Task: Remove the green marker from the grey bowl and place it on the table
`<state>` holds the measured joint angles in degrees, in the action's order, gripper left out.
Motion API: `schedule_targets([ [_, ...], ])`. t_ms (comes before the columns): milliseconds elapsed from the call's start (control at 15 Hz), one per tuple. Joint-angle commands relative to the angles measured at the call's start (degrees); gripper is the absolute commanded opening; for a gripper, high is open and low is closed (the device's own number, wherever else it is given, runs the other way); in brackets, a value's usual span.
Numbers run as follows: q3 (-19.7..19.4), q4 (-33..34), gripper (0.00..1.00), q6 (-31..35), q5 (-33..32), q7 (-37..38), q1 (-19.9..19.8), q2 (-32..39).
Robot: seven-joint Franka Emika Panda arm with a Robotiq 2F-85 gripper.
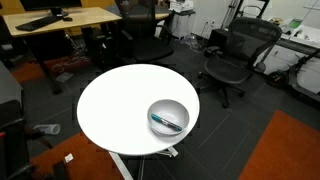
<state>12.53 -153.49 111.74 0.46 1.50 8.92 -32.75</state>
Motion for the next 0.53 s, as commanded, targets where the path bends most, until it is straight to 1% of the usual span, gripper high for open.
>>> schedule_targets([
  [0,-0.9,0.1,1.0,-0.2,-0.5,0.4,0.9,0.1],
  [267,-0.9,0.1,1.0,-0.2,-0.5,0.4,0.9,0.1],
  [467,-1.4,1.0,1.0,0.9,-1.3,1.7,-0.4,-0.4],
])
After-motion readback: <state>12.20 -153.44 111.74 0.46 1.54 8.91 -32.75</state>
